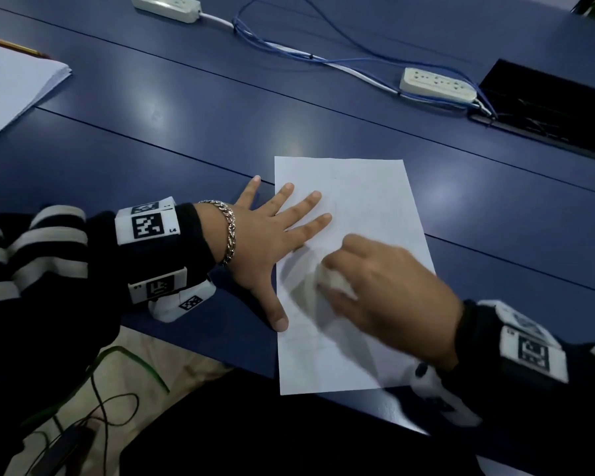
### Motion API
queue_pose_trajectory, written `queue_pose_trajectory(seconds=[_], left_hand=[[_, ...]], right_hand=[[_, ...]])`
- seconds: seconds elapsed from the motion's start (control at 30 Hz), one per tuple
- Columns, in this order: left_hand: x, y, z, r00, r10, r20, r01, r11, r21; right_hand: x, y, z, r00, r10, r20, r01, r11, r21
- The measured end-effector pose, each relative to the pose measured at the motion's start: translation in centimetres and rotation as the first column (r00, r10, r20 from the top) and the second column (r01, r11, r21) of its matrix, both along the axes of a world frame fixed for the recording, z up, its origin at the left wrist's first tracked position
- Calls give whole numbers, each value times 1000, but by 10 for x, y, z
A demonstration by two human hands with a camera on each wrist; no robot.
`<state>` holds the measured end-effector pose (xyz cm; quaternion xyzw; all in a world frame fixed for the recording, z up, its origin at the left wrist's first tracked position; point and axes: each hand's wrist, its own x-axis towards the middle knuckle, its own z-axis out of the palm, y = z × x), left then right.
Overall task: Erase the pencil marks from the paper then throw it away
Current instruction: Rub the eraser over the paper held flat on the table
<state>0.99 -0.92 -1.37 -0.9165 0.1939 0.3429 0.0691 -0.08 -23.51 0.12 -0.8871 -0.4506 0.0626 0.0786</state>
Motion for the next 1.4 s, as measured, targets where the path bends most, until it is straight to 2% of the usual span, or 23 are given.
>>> queue_pose_trajectory(seconds=[0.1,0.17,0.27,0.33,0.4,0.5,0.6,0.7,0.77,0.87,0.93,1.0,1.1,1.17,1.3,1.33,1.4], left_hand=[[1,-1,0,1000,-8,-2,8,1000,9],[0,-1,0,1000,-9,4,8,1000,17],[-1,-2,1,1000,-9,6,9,1000,27],[-1,-2,2,1000,-5,2,5,1000,24],[0,-2,1,1000,-1,-4,2,1000,21],[0,-3,1,1000,-9,-5,9,999,33],[-1,-3,3,1000,-1,4,1,1000,24],[-1,-2,2,1000,-12,14,12,1000,27],[0,-1,-1,1000,-12,19,12,1000,19],[2,-1,-4,1000,-24,18,24,999,26],[2,0,-4,1000,-27,11,26,999,30],[1,-1,-2,1000,-19,14,19,1000,16],[-1,-2,0,1000,-13,18,13,1000,24],[0,-1,0,1000,-15,21,15,1000,21],[2,-1,-2,999,-27,25,26,999,31],[1,0,-3,1000,-21,23,20,999,26],[1,0,-3,1000,-10,23,10,1000,0]], right_hand=[[-13,1,-1,986,158,-57,-159,987,-24],[6,-3,-2,991,100,-88,-102,995,-16],[37,-9,-1,999,-41,-1,41,999,-4],[33,-7,-1,998,-53,40,54,999,-7],[9,-1,3,999,36,17,-36,999,-7],[-12,3,6,975,204,-88,-211,974,-86],[22,0,5,994,67,-89,-76,992,-101],[39,-4,7,998,-47,31,49,994,-93],[18,2,7,999,12,52,-9,998,-58],[-24,9,3,988,153,-30,-154,986,-62],[-24,7,4,974,210,-89,-217,973,-79],[-4,3,4,985,141,-101,-146,988,-52],[21,0,3,1000,22,7,-21,999,-46],[11,4,2,998,48,44,-47,999,-11],[-31,7,3,971,227,-69,-231,971,-56],[-28,6,3,967,236,-98,-242,969,-55],[-8,5,2,979,163,-123,-167,985,-29]])
